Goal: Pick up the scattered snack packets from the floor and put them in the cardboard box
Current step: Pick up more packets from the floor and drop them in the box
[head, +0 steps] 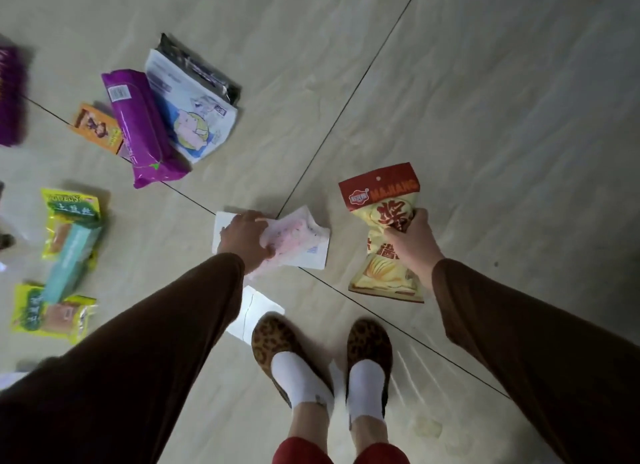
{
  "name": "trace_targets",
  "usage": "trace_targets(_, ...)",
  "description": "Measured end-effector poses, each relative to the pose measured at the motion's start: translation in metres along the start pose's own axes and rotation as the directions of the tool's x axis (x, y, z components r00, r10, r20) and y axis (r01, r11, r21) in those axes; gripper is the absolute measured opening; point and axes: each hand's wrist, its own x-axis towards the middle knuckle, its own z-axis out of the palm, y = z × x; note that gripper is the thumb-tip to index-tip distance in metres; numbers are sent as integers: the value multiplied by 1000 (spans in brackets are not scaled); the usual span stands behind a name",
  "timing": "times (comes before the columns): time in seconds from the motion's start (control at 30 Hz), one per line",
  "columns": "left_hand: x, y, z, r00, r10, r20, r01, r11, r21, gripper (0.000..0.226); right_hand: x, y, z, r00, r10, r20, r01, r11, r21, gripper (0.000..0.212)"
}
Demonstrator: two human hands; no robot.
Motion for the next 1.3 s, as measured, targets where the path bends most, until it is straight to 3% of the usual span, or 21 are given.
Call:
trace_targets(0.2,19,-4,23,997,59,-43,-40,935,351,61,27,-5,18,998,-61,25,63,992,-106,45)
trace_targets(0.27,20,-3,20,997,76,-33,-57,917,395,63,33,-12,21,998,-59,15,60,990,-127,46)
trace_targets(0.37,14,-5,14,999,41,2,-39,941,336,67,32,-29,26,998,-62,11,63,986,-152,49)
trace_targets(0.43,6,-11,11,998,-16,63,-1,966,258,53,26,-43,29,997,-68,25,71,983,-169,48)
trace_targets(0.53,-14,-30,3,986,-129,109,127,992,26,36,9,-71,34,994,-85,63,95,976,-195,43)
trace_targets(0.67,-70,-48,-34,953,-299,53,303,922,-242,31,-32,-115,44,984,-113,135,139,970,-201,41)
trace_targets(0.8,-143,-66,-73,885,-457,86,423,714,-557,25,-95,-165,56,958,-185,220,231,951,-204,41)
trace_targets(0.93,-223,-82,-97,834,-550,48,368,489,-791,28,-166,-208,74,908,-244,341,325,923,-206,39)
trace_targets(1.03,-280,-92,-102,785,-618,41,373,419,-828,26,-218,-228,94,881,-261,396,380,887,-261,36)
trace_targets(1.13,-341,-107,-93,715,-693,85,321,218,-922,25,-270,-236,121,843,-300,446,459,835,-304,36)
trace_targets(1.3,-444,-142,-70,625,-766,152,214,-20,-977,28,-357,-226,175,774,-326,542,550,771,-321,38)
